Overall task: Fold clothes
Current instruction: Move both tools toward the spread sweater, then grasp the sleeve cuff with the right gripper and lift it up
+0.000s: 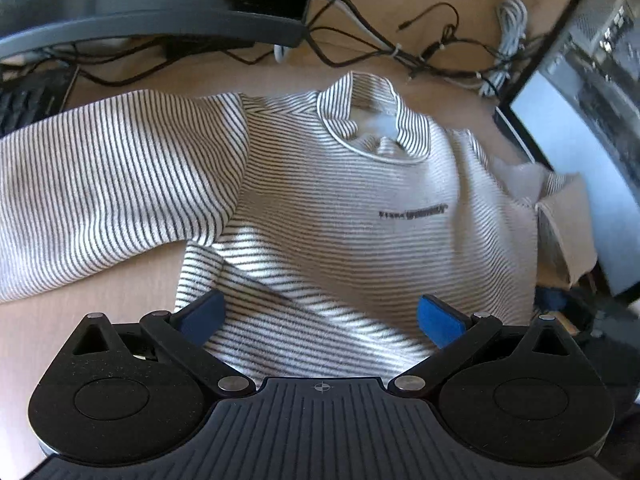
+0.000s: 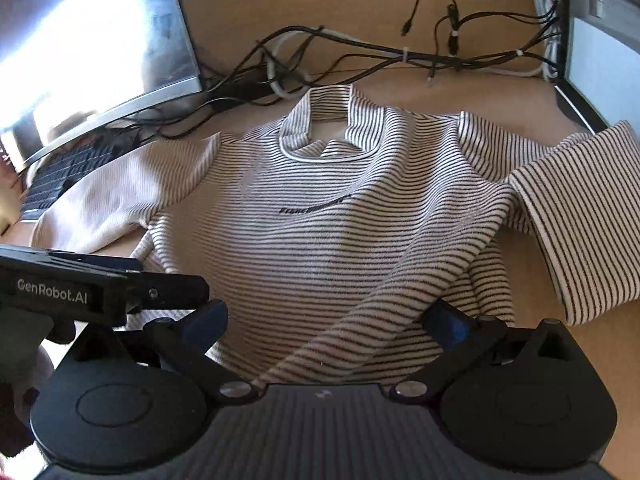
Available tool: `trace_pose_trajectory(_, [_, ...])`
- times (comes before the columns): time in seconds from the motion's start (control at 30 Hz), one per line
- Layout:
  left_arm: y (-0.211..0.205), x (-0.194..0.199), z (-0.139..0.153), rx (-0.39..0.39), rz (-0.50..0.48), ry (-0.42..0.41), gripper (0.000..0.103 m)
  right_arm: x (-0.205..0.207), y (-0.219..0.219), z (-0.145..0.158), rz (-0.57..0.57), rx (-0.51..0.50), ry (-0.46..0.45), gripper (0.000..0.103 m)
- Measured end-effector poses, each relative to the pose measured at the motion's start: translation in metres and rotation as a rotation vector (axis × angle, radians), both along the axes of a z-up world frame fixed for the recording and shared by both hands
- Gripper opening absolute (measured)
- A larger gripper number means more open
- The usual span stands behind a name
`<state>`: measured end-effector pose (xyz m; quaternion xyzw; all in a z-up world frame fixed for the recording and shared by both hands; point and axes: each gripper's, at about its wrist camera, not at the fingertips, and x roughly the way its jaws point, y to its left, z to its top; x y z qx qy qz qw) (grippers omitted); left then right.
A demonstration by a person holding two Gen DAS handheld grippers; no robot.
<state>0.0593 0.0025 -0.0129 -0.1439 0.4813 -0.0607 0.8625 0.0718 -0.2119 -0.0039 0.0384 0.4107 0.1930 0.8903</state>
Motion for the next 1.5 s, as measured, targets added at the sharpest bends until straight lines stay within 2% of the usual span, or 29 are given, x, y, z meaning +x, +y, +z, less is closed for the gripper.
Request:
trace_pose_trajectory(0.13, [0.001, -0.007, -0.002, 0.013, -0.003, 0.004, 0.103, -0.019, 0.005, -0.001, 0.064, -0.018, 0.022, 0.103])
trace_pose_trajectory(0.37, [0.009, -0.033, -0.004, 0.027, -0.003, 0.004, 0.103, -0.051, 0.014, -0.004, 0.113, -0.101, -0.017, 0.103])
trace_pose_trajectory(0.5, [0.013, -0.043, -0.001, 0.010, 0.003, 0.001, 0.103, -0.065, 0.000, 0.008, 0.054, -0.081, -0.012, 0.103])
trace_pose_trajectory(0.57, [0.015, -0.047, 0.004, -0.003, 0.004, 0.014, 0.103, -0.079, -0.015, 0.024, 0.011, -0.090, -0.058, 0.103])
trace_pose_trajectory(0.67, [0.014, -0.060, 0.022, -0.038, -0.014, 0.017, 0.103, -0.099, -0.033, 0.047, -0.047, -0.204, -0.162, 0.103])
trace_pose_trajectory(0.77, [0.009, -0.076, 0.047, -0.121, -0.056, -0.031, 0.103, -0.112, -0.042, 0.060, -0.072, -0.389, -0.249, 0.103])
trace_pose_trajectory(0.83, [0.000, -0.085, 0.064, -0.145, -0.090, -0.072, 0.103, -0.117, -0.049, 0.062, -0.074, -0.474, -0.268, 0.103])
trace_pose_trajectory(0.93, [-0.024, -0.101, 0.086, -0.096, -0.156, -0.159, 0.103, -0.118, -0.050, 0.059, -0.062, -0.543, -0.265, 0.096])
trace_pose_trajectory(1.0, [-0.039, -0.114, 0.095, -0.074, -0.201, -0.198, 0.103, -0.115, -0.044, 0.053, -0.038, -0.602, -0.272, 0.087])
trace_pose_trajectory(1.07, [-0.046, -0.119, 0.096, -0.067, -0.229, -0.196, 0.103, -0.111, -0.036, 0.043, 0.003, -0.699, -0.295, 0.083])
trace_pose_trajectory(1.27, [-0.047, -0.125, 0.092, -0.054, -0.237, -0.160, 0.103, -0.091, -0.021, 0.009, 0.084, -0.922, -0.338, 0.083])
trace_pose_trajectory(1.37, [-0.041, -0.127, 0.094, -0.045, -0.223, -0.173, 0.103, -0.077, -0.022, -0.002, 0.092, -0.976, -0.346, 0.083])
trace_pose_trajectory(1.5, [-0.031, -0.129, 0.095, -0.039, -0.192, -0.179, 0.103, -0.061, -0.023, -0.009, 0.106, -0.995, -0.353, 0.082])
